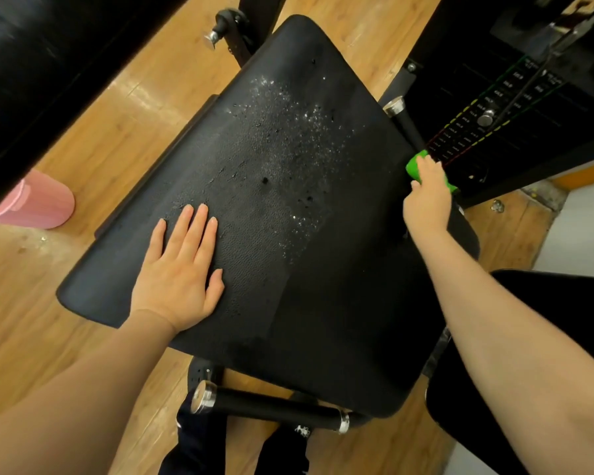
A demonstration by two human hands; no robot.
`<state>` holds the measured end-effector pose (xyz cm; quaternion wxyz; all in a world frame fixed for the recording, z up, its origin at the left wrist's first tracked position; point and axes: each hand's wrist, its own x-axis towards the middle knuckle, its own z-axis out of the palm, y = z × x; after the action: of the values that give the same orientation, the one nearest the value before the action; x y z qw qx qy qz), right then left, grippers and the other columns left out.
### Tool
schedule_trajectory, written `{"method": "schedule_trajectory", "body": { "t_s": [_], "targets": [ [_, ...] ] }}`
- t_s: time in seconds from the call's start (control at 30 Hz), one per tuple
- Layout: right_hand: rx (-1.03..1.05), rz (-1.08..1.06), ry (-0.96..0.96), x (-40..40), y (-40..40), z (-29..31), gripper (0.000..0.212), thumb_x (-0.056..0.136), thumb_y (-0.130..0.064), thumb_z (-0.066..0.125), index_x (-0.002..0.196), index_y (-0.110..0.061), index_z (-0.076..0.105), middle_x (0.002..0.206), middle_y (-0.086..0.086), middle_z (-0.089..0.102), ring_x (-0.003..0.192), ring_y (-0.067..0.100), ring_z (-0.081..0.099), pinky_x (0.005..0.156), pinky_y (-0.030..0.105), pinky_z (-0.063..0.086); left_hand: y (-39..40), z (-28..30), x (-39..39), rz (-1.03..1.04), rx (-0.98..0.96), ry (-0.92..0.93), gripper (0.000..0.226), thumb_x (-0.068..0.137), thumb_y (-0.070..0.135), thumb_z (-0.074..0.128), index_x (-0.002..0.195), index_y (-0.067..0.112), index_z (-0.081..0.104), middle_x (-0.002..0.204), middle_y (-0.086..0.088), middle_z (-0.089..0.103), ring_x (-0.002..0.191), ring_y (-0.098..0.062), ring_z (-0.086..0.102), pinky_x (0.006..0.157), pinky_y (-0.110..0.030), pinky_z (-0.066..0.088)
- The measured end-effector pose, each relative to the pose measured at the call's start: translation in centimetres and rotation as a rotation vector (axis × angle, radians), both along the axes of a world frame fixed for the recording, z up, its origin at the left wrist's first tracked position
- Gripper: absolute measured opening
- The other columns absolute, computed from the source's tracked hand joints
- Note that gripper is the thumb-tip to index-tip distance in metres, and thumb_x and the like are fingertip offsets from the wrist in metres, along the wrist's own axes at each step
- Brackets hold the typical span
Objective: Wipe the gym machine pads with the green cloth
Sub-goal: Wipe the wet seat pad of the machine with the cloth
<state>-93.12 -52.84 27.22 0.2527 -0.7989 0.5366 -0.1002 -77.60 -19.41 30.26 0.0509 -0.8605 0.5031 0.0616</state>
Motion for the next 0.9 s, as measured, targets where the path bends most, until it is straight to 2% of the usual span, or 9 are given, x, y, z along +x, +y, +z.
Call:
{"method": "schedule_trajectory", "body": {
  "t_s": [0.07,0.27,0.4,0.47,0.53,0.63,0.73,0.9],
  "targets": [
    [-0.023,0.001,0.068,0.0,1.3,-0.9,0.054,0.095,0.005,0.035,0.147,-0.011,0.028,0.154,0.005,0.022,0.144,0.019,0.013,0.114,0.026,0.011,0.0,0.0,0.0,0.0,0.002,0.005,0.071,0.087,0.04,0.032,0.142,-0.005,0.036,0.149,-0.025,0.035,0.139,-0.039,0.027,0.118,-0.041,-0.005],
    [-0.062,0.068,0.112,-2.3,6.0,-0.7,0.052,0.096,-0.003,0.041,0.146,-0.012,0.029,0.154,0.003,0.024,0.143,0.02,0.015,0.117,0.034,0.016,-0.1,0.1,0.0,0.003,0.006,0.016,0.071,0.086,0.039,0.033,0.141,-0.005,0.038,0.148,-0.026,0.037,0.138,-0.039,0.027,0.118,-0.04,-0.007],
    [-0.107,0.158,0.147,-4.4,8.5,-0.9,0.056,0.091,0.007,0.044,0.144,-0.012,0.034,0.151,0.004,0.031,0.142,0.019,0.019,0.116,0.037,0.019,-0.1,0.1,-0.2,0.001,0.013,0.015,0.071,0.086,0.039,0.032,0.141,-0.005,0.038,0.148,-0.026,0.037,0.138,-0.038,0.027,0.118,-0.04,-0.006],
    [-0.077,0.18,0.081,-5.2,8.7,-0.7,0.056,0.088,0.014,0.041,0.139,-0.011,0.043,0.148,0.003,0.037,0.141,0.018,0.024,0.116,0.032,0.018,0.0,0.0,-0.1,0.0,0.01,0.012,0.071,0.086,0.039,0.033,0.141,-0.005,0.038,0.148,-0.025,0.037,0.139,-0.038,0.026,0.118,-0.041,-0.005],
    [-0.043,0.099,-0.068,-5.0,7.8,0.5,0.053,0.086,0.017,0.04,0.131,-0.007,0.052,0.141,0.006,0.046,0.137,0.019,0.034,0.113,0.028,0.02,-0.1,0.0,0.0,-0.003,0.006,0.003,0.071,0.086,0.039,0.033,0.141,-0.005,0.037,0.148,-0.025,0.037,0.139,-0.038,0.026,0.118,-0.042,-0.003],
    [-0.169,0.113,-0.17,-3.0,4.8,2.7,0.048,0.086,0.016,0.043,0.129,-0.005,0.054,0.135,0.01,0.052,0.13,0.022,0.043,0.111,0.031,0.028,0.0,-0.1,-0.1,-0.005,0.0,0.004,0.07,0.086,0.039,0.033,0.141,-0.004,0.037,0.148,-0.025,0.037,0.139,-0.038,0.026,0.118,-0.043,-0.001],
    [-0.266,0.258,-0.125,0.2,1.2,3.8,0.051,0.088,0.013,0.043,0.134,-0.006,0.049,0.14,0.009,0.047,0.135,0.022,0.037,0.113,0.035,0.028,0.1,-0.1,0.0,-0.002,-0.007,-0.001,0.07,0.086,0.039,0.033,0.142,-0.004,0.036,0.148,-0.025,0.037,0.138,-0.038,0.027,0.118,-0.043,-0.001],
    [-0.071,0.306,0.076,3.0,-0.7,1.2,0.053,0.097,-0.012,0.044,0.147,-0.017,0.027,0.155,0.001,0.022,0.144,0.016,0.014,0.117,0.037,0.018,0.0,-0.1,-0.1,-0.001,-0.014,-0.006,0.07,0.086,0.039,0.033,0.141,-0.004,0.038,0.148,-0.025,0.037,0.138,-0.038,0.028,0.118,-0.042,-0.002]
  ]
}}
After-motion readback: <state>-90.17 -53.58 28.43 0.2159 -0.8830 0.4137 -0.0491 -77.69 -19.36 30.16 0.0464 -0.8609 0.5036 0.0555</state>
